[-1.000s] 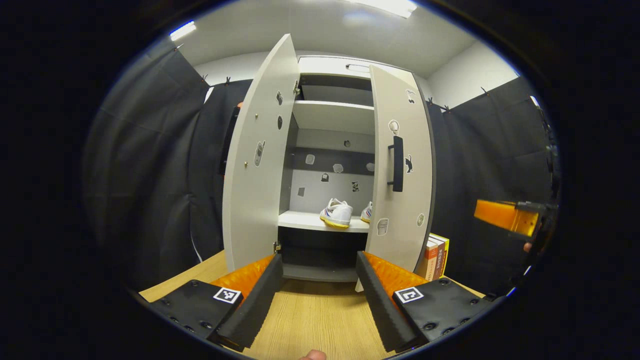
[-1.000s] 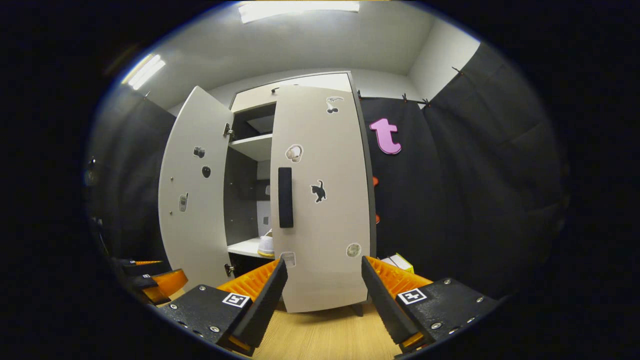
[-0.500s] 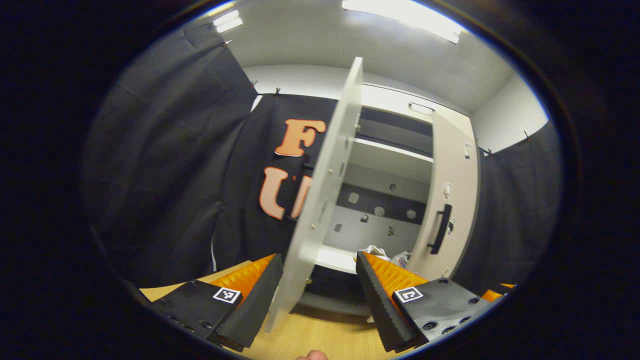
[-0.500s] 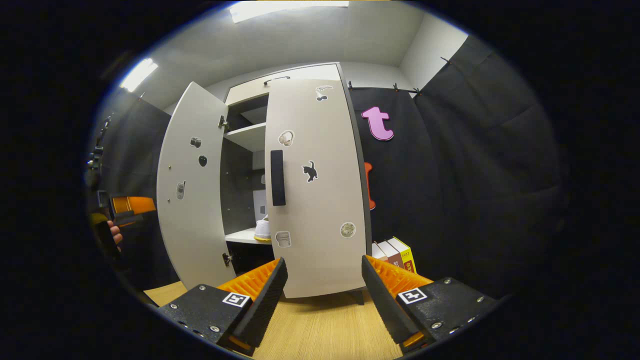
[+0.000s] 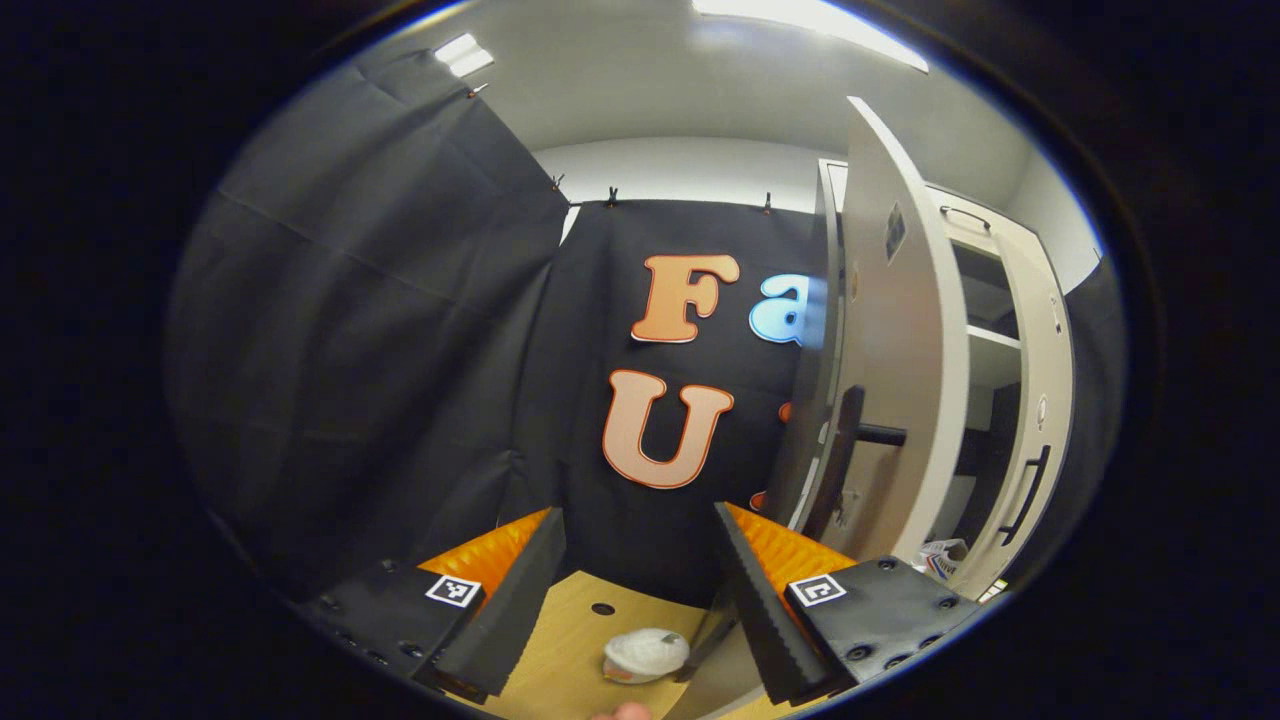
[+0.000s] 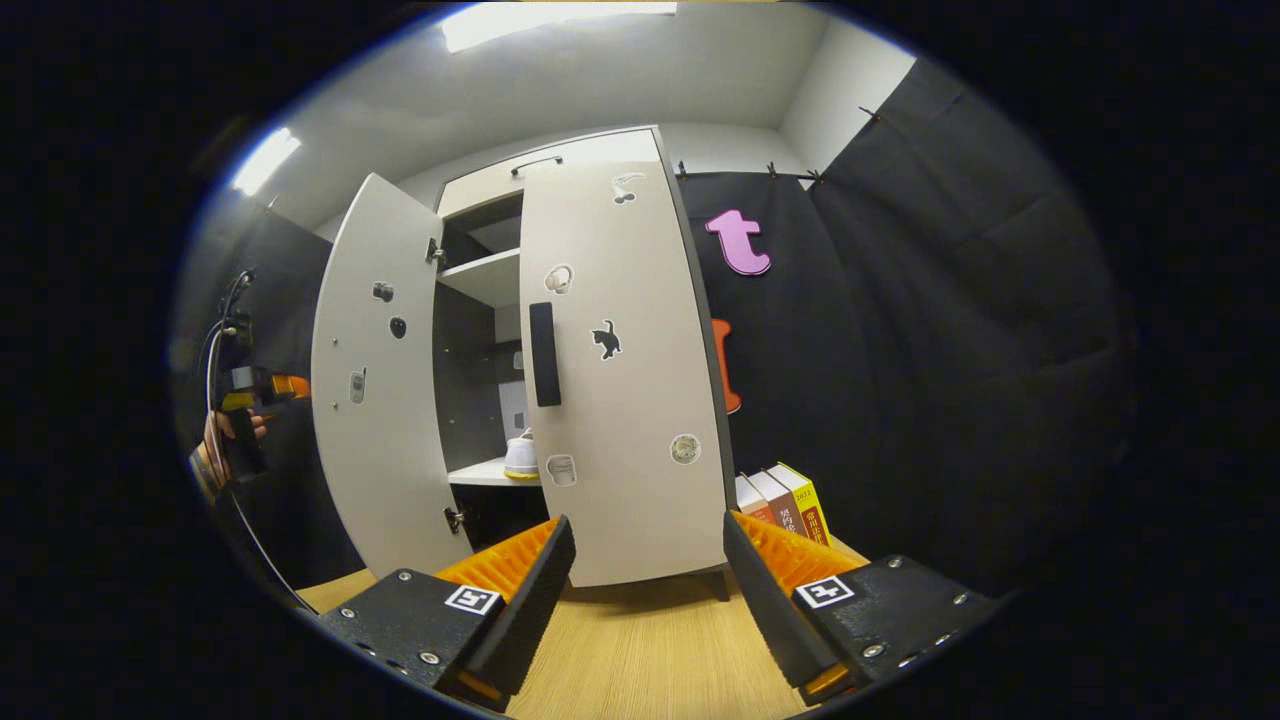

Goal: Grab one shoe with the right hand and put it into the shoe cabinet, grab the other shoe with the left hand and put it into the shoe cabinet; then close the right door with the right hand and the left door with the left hand.

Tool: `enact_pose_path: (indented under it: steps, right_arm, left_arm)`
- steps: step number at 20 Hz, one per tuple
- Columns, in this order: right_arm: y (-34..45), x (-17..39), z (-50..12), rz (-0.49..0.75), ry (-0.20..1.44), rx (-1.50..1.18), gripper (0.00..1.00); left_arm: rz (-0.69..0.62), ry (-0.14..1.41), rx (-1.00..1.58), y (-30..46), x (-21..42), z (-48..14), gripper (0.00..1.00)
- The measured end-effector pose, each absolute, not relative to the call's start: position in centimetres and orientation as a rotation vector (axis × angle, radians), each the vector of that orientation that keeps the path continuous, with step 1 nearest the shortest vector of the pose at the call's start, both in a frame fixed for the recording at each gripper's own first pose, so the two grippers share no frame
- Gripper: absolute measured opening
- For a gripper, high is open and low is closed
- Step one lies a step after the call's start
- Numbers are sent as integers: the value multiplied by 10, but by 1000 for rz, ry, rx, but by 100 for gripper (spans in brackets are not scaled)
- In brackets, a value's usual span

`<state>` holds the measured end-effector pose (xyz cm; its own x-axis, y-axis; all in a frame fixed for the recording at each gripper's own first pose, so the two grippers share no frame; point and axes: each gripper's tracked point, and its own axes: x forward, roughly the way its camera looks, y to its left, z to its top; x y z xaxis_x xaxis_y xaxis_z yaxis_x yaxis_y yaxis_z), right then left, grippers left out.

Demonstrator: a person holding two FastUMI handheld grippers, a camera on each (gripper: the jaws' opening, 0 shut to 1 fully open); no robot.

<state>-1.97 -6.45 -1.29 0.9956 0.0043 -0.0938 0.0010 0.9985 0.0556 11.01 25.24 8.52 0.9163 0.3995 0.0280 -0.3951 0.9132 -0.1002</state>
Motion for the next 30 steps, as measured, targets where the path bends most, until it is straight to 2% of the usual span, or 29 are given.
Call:
enact_pose_path:
  steps: [2, 4, 5, 7, 8, 9, 10, 11, 20, 21, 23, 26, 28, 29, 30]
  right_arm:
    - [-68, -20, -12, -5, 96, 62, 92]
    - [-69, -22, -13, -12, 96, 62, 92]
    - [-72, -22, -13, -16, 95, 60, 92]
    - [-72, -21, -10, -17, 88, 69, 92]
    - [-72, -20, -8, -14, 86, 75, 92]
    - [-72, -18, -8, -10, 87, 80, 92]
    - [-72, -16, -7, -9, 87, 82, 92]
    - [-75, -15, -6, -9, 85, 85, 92]
    - [-97, -21, 10, -61, 57, 82, 92]
    - [-102, -23, 12, -73, 56, 80, 92]
    - [-112, -27, 14, -99, 56, 68, 92]
    - [-117, -30, 18, -113, 52, 63, 92]
    - [-114, -30, 19, -108, 49, 65, 92]
    - [-113, -29, 18, -104, 49, 67, 92]
    - [-110, -27, 16, -97, 54, 70, 92]
  left_arm:
    - [472, -47, -43, 266, 111, 81, 96]
    - [427, -36, -23, 252, 126, 73, 92]
    - [440, -52, -5, 247, 122, 76, 95]
    - [441, -65, 40, 243, 122, 86, 92]
    - [439, -56, 58, 240, 123, 82, 93]
    - [432, -52, 72, 236, 125, 82, 87]
    - [420, -49, 75, 229, 126, 82, 87]
    - [402, -40, 69, 220, 128, 81, 93]
    - [147, -36, 47, 88, 170, 69, 93]
    - [125, -29, 34, 75, 180, 67, 88]
    - [84, -29, 4, 55, 190, 69, 90]
    - [68, -46, 0, 41, 193, 79, 92]
    - [58, -56, 4, 36, 186, 82, 99]
    - [59, -59, 8, 36, 183, 85, 92]
    - [63, -57, 8, 37, 176, 86, 92]
